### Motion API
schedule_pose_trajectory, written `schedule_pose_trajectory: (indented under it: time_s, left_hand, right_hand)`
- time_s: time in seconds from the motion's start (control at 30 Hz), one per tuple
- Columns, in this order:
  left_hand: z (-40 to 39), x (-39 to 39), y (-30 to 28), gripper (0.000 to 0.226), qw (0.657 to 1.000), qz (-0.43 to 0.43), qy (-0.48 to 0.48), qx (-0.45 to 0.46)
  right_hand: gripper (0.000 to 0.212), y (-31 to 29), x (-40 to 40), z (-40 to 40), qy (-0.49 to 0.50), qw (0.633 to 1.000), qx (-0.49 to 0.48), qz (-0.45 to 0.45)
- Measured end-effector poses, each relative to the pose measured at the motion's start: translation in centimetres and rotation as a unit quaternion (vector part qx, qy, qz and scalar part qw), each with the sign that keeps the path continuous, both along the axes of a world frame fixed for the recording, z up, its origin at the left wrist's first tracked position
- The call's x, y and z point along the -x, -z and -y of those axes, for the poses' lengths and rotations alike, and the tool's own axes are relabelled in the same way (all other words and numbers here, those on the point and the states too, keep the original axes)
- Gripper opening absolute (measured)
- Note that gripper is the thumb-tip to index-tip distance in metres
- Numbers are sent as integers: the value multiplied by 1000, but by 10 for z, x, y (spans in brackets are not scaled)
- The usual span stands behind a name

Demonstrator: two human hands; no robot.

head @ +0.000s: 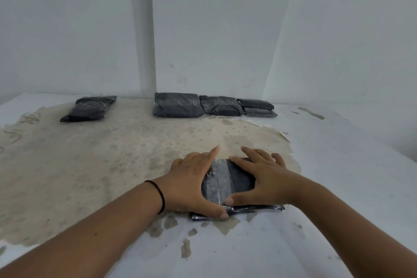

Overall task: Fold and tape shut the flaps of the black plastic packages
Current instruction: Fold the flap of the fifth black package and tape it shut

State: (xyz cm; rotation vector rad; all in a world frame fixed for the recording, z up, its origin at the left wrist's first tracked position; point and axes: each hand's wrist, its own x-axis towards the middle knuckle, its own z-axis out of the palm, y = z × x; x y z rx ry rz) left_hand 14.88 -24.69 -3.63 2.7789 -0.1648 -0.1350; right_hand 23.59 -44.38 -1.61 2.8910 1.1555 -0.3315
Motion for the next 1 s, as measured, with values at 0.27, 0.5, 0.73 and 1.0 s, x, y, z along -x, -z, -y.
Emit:
schedule_pose_trajectory:
  time_s: [0.27,0.5,0.73,1.0]
  left_hand:
    - [4,1,-17,138,998,-35,11,-44]
    - [-17,23,-15,124,999,-18,-18,35]
    - [-21,36,-4,127,989,-59,-24,133]
    - [-21,54,-15,159,875,13,-131,466]
  right_hand:
    - [99,-13,15,-6,-23,1000,1,5]
    - [77,6,42,1,-68,994,-17,86]
    - [90,16,56,-3,-86,991,-15,104]
    - [54,-12,73,-4,2,911,-376,169]
